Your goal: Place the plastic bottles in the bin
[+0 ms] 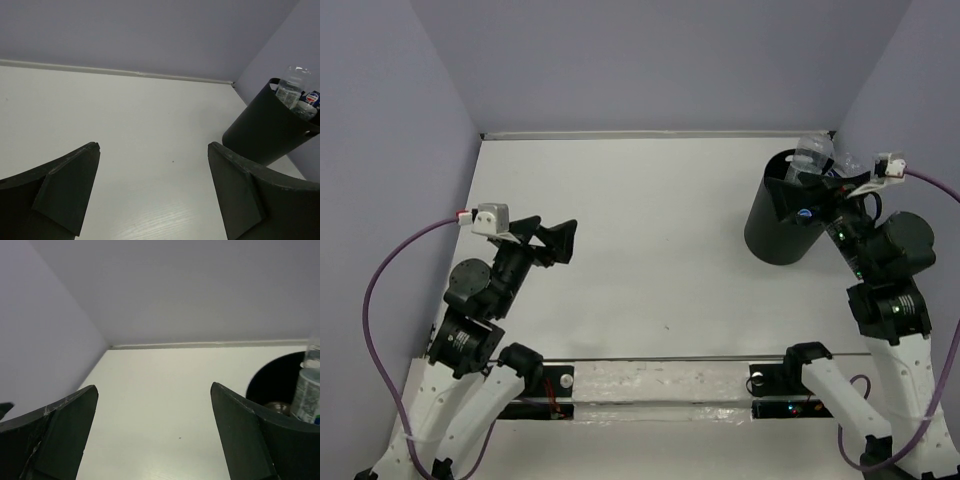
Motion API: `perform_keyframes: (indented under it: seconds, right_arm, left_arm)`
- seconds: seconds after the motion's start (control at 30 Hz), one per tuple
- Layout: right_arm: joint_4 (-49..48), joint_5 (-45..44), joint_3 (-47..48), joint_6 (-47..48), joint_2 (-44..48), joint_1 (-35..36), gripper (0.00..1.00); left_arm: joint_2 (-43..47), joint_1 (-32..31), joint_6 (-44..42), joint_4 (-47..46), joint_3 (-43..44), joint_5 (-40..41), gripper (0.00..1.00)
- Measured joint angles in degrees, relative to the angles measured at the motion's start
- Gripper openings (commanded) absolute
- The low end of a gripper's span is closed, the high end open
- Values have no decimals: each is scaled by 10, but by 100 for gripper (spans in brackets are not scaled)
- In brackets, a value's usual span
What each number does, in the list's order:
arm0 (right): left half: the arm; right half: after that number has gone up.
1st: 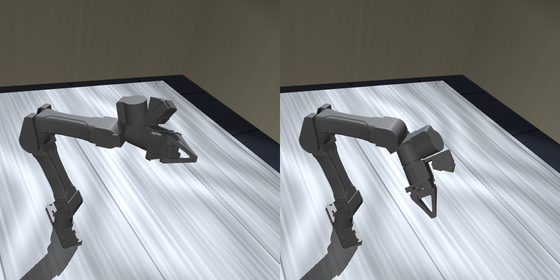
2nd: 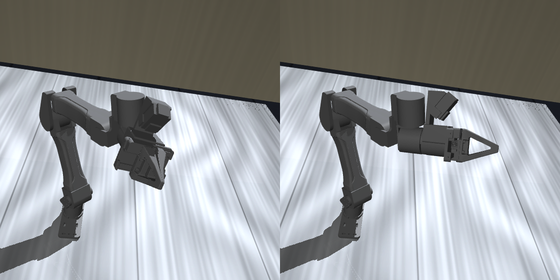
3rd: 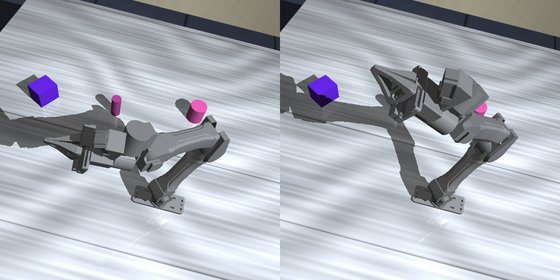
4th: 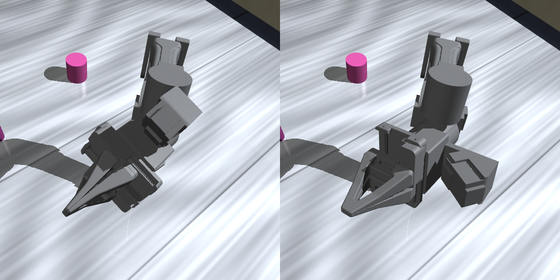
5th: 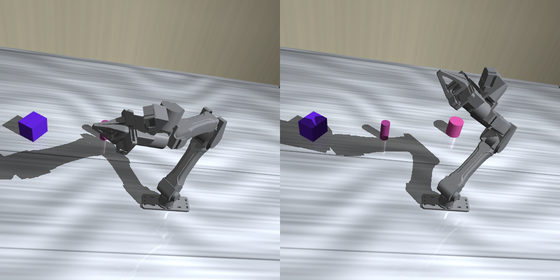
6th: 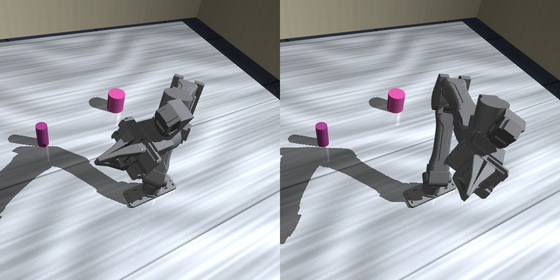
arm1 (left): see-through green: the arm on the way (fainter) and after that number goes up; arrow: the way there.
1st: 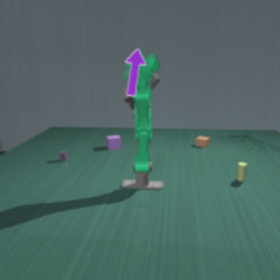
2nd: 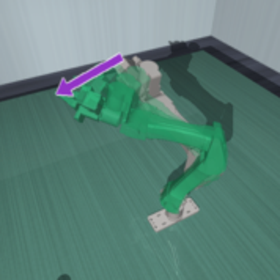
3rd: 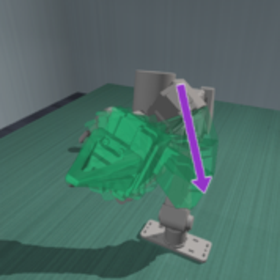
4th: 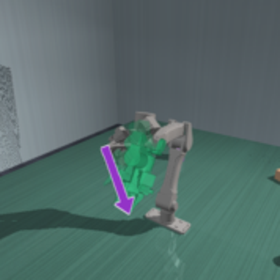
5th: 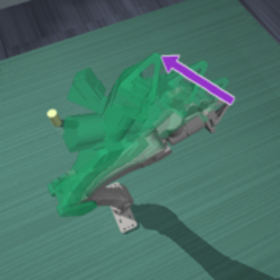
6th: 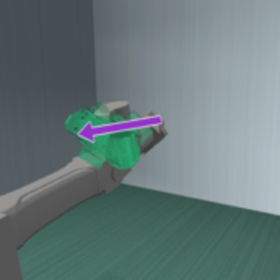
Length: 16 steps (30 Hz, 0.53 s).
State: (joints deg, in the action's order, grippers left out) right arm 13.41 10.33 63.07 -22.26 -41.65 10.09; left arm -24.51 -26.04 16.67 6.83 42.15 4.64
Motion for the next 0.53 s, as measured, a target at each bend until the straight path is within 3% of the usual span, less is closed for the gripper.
perform_keyframes:
  seconds: [0.27,0.53]
  right_arm:
    - [-7,188,-2,-44,118,0,100]
    - [-41,205,-5,-45,221,0,100]
  left_arm:
    - [-29,0,33,-19,102,-79,99]
    - [19,0,41,-67,137,-109,99]
